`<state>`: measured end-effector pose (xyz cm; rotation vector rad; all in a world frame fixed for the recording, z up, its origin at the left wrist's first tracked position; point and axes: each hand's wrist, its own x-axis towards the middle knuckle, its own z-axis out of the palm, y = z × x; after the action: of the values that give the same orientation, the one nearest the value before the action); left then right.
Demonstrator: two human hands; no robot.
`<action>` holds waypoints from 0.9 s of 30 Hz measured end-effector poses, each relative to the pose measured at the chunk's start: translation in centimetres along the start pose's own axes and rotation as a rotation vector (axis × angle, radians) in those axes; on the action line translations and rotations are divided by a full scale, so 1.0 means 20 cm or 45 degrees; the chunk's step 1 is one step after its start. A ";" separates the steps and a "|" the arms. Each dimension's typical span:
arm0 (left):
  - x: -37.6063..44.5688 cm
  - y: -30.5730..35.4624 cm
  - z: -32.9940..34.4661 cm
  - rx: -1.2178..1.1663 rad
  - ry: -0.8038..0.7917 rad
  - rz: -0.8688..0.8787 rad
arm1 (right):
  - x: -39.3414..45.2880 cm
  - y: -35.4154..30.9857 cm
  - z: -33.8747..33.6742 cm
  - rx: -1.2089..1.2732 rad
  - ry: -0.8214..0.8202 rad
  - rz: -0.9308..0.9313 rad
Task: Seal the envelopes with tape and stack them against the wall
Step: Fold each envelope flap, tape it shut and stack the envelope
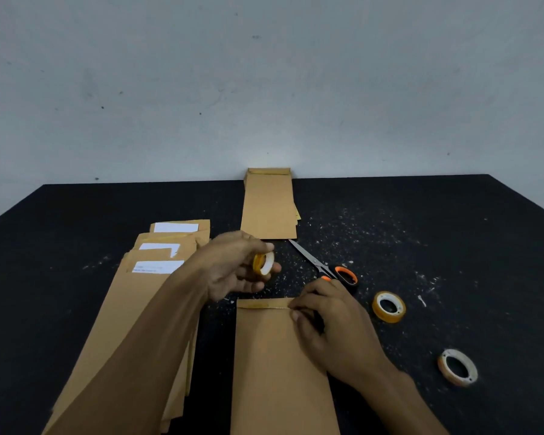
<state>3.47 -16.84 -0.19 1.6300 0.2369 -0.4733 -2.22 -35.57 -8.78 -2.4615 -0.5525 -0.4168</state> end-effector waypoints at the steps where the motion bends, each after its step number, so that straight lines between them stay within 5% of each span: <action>1: -0.03 -0.02 -0.01 -0.064 -0.030 0.072 | 0.00 0.00 0.00 0.001 0.005 0.001; 7: -0.17 -0.13 -0.05 -0.279 -0.087 0.408 | -0.02 0.00 0.01 0.003 0.017 0.019; 17: -0.27 -0.18 -0.03 -0.301 -0.054 0.469 | 0.00 -0.07 -0.05 -0.110 -0.014 0.024; 22: -0.29 -0.18 0.00 -0.312 -0.073 0.528 | 0.05 -0.21 -0.11 0.388 0.248 0.021; 27: -0.30 -0.16 0.01 -0.344 -0.123 0.610 | 0.11 -0.32 -0.13 0.701 0.055 0.032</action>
<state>-3.32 -15.85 -0.52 1.3366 -0.1574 -0.1431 -3.74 -31.73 -2.97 -1.9251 -0.5333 -0.2619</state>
